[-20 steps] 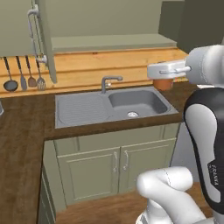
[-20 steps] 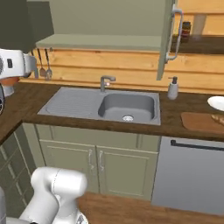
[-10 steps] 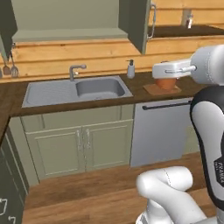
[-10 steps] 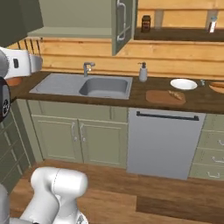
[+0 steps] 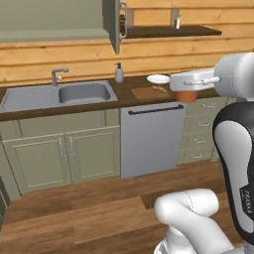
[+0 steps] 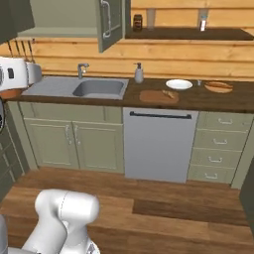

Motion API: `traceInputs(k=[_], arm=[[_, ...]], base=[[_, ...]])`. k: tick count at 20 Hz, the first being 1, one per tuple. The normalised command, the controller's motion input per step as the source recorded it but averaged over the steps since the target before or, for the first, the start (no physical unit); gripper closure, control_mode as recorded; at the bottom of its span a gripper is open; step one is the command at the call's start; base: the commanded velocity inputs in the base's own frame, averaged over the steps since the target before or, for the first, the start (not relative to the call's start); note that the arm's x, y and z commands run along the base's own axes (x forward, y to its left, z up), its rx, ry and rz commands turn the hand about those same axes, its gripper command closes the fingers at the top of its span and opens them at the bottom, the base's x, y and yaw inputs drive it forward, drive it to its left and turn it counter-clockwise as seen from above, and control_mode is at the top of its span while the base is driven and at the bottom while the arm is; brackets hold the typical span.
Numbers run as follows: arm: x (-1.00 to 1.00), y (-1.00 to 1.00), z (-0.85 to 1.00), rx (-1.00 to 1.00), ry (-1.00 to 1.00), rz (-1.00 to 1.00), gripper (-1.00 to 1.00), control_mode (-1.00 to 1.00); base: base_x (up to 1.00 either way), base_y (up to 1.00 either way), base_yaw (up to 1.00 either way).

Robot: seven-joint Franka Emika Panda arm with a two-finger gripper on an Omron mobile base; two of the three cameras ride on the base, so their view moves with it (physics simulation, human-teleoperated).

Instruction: From the different types of pastries on the counter, select a croissant and place it on the cutting board. Then retrieve a jar of jam from the cabinet and place it alongside the croissant on the cutting board.

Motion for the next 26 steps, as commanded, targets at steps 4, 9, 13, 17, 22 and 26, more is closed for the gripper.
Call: traceInputs(k=[4,9,13,17,22,26], arm=[[0.00,0.00,0.00,0.00,0.00,0.00,1.00,1.00],[0.00,0.00,0.00,0.00,0.00,0.00,1.00,1.00],[0.00,0.00,0.00,0.00,0.00,0.00,1.00,1.00],[0.00,0.00,0.00,0.00,0.00,0.00,1.00,1.00],[0.00,0.00,0.00,0.00,0.00,0.00,1.00,1.00],[0.00,0.00,0.00,0.00,0.00,0.00,1.00,1.00]], base=[[-0.13,-0.92,-0.17],[-0.38,-0.74,-0.08],[0.01,-0.33,-0.02],[0.58,0.00,-0.02],[0.34,-0.46,0.00],[0.51,-0.77,0.00]])
